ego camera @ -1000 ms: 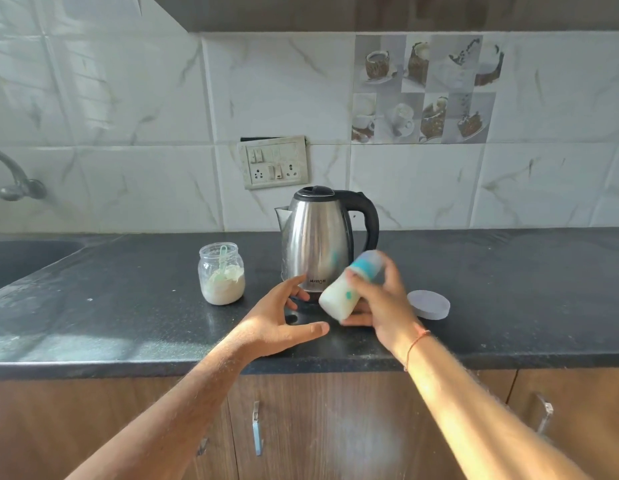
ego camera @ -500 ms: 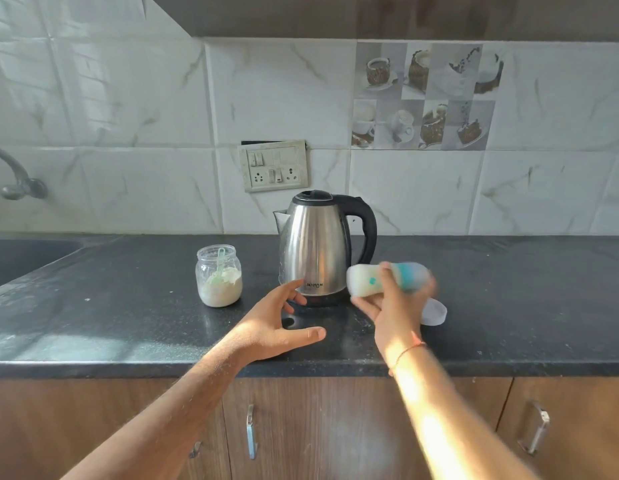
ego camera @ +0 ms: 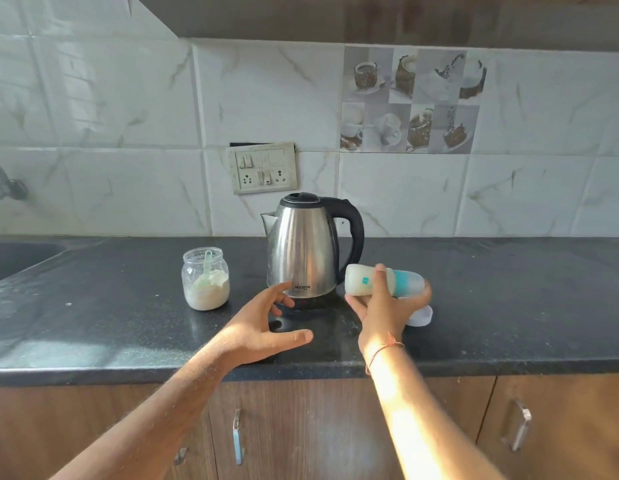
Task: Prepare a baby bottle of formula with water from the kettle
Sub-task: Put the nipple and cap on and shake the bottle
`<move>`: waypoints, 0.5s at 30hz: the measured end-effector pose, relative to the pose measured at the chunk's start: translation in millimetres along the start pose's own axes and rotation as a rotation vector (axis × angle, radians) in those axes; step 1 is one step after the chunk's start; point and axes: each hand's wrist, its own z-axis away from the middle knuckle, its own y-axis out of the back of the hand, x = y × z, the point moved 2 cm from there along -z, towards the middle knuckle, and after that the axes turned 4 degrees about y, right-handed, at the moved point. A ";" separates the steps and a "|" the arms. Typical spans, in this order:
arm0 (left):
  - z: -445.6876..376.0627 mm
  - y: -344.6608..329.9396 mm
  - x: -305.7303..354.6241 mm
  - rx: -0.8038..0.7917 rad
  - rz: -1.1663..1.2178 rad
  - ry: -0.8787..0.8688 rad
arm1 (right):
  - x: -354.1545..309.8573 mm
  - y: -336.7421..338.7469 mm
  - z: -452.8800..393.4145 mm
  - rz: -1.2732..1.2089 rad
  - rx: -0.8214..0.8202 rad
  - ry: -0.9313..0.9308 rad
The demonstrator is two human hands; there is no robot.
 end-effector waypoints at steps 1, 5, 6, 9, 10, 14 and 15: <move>-0.1 0.0 -1.1 0.000 0.003 -0.001 | -3.0 -1.8 0.6 0.039 -0.069 -0.041; -0.6 1.2 -3.1 0.010 0.000 0.001 | 2.9 -8.9 9.0 0.286 -0.285 -0.116; -0.4 1.2 -2.0 0.004 0.001 0.002 | 1.7 -5.0 4.9 0.176 -0.154 -0.049; -1.2 -0.1 -2.3 -0.005 -0.001 -0.006 | -1.8 1.8 -5.1 0.011 -0.078 -0.059; -1.4 0.1 -2.9 -0.006 0.005 -0.002 | -1.7 -0.8 -0.6 0.158 -0.220 -0.092; -2.0 1.2 -6.4 0.010 0.016 0.001 | 4.9 -8.0 6.7 0.224 -0.224 -0.062; -1.6 0.9 -5.8 0.011 0.015 0.002 | 4.6 -2.1 -0.1 0.089 -0.098 -0.006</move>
